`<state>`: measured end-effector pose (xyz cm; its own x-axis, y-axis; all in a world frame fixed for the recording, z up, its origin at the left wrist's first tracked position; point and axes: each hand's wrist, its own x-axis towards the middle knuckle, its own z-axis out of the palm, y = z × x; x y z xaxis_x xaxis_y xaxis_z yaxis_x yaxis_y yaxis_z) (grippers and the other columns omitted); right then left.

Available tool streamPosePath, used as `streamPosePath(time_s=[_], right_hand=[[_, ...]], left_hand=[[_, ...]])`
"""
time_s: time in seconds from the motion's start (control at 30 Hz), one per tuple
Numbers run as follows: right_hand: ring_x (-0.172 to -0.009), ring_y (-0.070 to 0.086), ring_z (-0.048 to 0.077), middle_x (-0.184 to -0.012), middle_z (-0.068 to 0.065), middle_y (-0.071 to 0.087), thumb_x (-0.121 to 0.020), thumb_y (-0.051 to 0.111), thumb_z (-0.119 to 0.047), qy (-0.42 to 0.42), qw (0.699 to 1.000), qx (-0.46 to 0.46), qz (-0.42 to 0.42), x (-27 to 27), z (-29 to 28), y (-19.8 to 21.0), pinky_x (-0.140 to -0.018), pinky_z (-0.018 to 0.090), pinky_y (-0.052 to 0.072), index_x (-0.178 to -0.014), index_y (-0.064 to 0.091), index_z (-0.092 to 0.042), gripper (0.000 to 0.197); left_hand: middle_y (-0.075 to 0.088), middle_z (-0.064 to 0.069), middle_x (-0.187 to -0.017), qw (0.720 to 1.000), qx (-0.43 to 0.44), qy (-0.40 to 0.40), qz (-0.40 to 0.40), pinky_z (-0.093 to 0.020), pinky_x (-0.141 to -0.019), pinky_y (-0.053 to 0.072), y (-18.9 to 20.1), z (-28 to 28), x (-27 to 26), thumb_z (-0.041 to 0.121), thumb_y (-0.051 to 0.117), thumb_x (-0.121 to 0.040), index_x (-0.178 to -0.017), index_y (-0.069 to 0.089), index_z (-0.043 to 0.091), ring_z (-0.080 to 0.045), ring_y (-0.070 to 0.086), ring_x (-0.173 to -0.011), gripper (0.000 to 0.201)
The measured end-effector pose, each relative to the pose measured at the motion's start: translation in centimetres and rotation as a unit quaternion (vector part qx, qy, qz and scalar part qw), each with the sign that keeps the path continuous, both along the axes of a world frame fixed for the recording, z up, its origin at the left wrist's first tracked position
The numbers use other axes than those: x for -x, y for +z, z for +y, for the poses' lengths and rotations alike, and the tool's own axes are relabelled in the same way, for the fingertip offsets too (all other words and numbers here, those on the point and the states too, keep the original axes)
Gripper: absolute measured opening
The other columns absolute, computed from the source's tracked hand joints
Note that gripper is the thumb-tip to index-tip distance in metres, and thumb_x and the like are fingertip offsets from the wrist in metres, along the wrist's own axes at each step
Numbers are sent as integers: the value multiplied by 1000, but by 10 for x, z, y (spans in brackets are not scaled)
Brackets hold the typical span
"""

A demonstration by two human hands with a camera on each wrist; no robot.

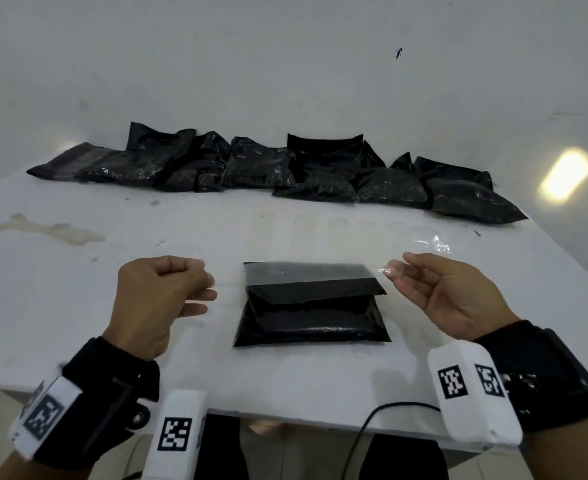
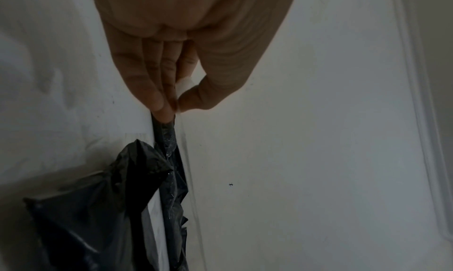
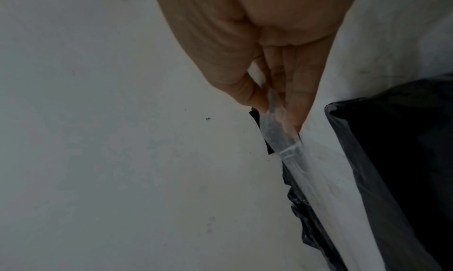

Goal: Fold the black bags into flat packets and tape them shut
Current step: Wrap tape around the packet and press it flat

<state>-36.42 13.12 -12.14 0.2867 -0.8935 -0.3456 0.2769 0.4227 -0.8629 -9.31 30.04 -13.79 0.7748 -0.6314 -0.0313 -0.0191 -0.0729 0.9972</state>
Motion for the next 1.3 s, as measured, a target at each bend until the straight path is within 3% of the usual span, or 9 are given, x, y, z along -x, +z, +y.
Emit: streamPosePath(time_s=[0.13, 0.4, 0.73, 1.3], right_hand=[[-63, 73, 25, -71, 18, 72, -88, 62, 5, -17, 998, 43, 41, -3, 2, -3, -52, 23, 58, -90, 60, 3, 4], [-62, 74, 28, -69, 18, 72, -86, 65, 8, -25, 994, 69, 84, -2, 4, -6, -50, 24, 58, -104, 55, -1, 23], [-64, 74, 30, -84, 25, 71, -85, 67, 8, -10, 994, 59, 88, 5, 10, -18, -53, 26, 59, -122, 51, 6, 41], [-62, 73, 28, -78, 25, 73, -83, 67, 10, -3, 996, 34, 80, 12, 19, -35, -54, 26, 60, -120, 50, 1, 42]], left_hand=[[69, -5, -62, 1000, 13, 5, -3, -21, -44, 52, 0, 1, 0, 2, 65, -88, -82, 69, 3, -16, 68, -53, 7], [67, -10, -63, 1000, 28, 5, -4, -22, -46, 54, 5, 1, 3, -5, 65, -85, -77, 65, 1, -18, 67, -49, 10], [69, -10, -60, 1000, 9, -5, -3, -25, -49, 57, -5, 6, 1, -11, 66, -82, -85, 65, -2, -21, 67, -50, 10], [69, -20, -63, 1000, -16, -9, -18, -30, -50, 58, -22, 14, 0, -12, 70, -77, -87, 65, -3, -25, 68, -51, 14]])
